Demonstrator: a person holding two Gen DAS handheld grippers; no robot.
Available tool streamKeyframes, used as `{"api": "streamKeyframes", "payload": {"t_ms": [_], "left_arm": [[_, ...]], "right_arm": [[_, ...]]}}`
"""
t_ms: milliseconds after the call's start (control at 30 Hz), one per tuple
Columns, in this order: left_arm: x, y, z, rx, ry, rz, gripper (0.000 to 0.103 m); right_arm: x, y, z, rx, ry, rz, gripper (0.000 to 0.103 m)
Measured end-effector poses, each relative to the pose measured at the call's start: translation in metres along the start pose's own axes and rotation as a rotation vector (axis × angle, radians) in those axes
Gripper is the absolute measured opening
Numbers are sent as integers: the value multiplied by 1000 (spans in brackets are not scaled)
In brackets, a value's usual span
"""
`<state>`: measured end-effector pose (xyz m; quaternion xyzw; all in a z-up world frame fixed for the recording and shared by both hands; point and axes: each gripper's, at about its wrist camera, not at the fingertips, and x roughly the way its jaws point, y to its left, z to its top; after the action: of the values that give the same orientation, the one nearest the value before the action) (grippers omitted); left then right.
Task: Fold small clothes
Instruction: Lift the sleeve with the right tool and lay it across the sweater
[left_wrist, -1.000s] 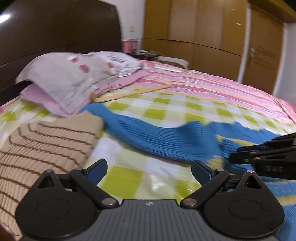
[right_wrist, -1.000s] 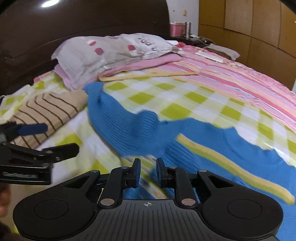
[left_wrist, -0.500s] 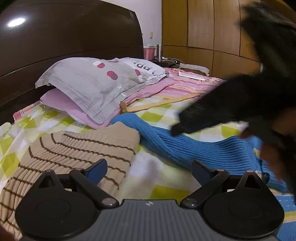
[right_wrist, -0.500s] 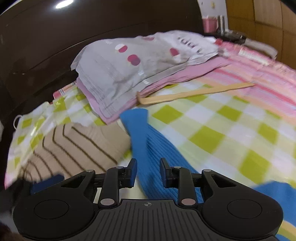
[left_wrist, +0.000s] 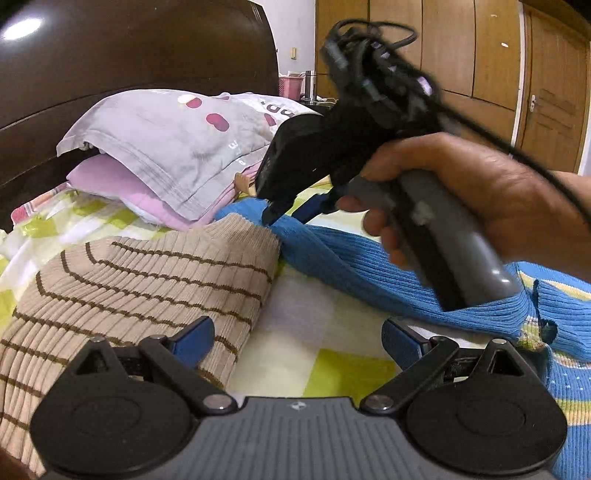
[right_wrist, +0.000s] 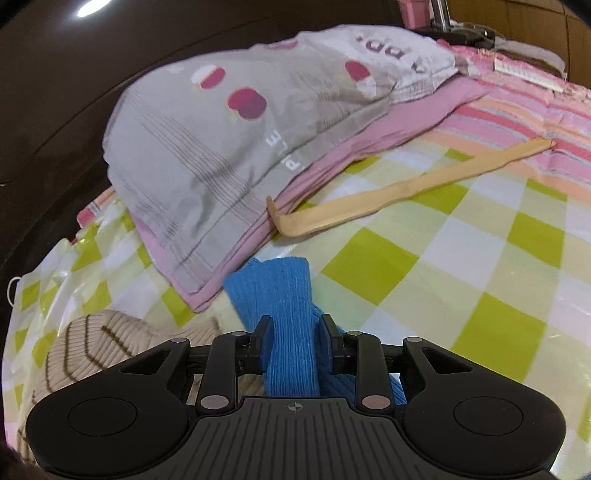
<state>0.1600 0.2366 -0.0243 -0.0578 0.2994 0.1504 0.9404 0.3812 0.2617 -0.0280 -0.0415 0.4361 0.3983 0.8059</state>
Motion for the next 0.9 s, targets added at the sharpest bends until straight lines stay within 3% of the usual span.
{"api": "streamKeyframes", "payload": {"t_ms": [167, 233, 400, 667, 900], "left_arm": [[0, 0, 0, 4, 1, -1, 102], [0, 0, 0, 2, 0, -1, 102], [0, -1, -1, 1, -6, 3, 102], [-8, -7, 0, 1, -37, -12, 102], [-25, -30, -2, 75, -77, -59, 102]], "right_arm": [[5, 3, 3, 6, 0, 21, 22], [-1, 6, 3, -5, -21, 16, 4], [-38, 8, 4, -18, -98, 18, 3], [-165, -23, -7, 92, -304, -9, 2], [-284, -75, -67, 236, -439, -136, 3]]}}
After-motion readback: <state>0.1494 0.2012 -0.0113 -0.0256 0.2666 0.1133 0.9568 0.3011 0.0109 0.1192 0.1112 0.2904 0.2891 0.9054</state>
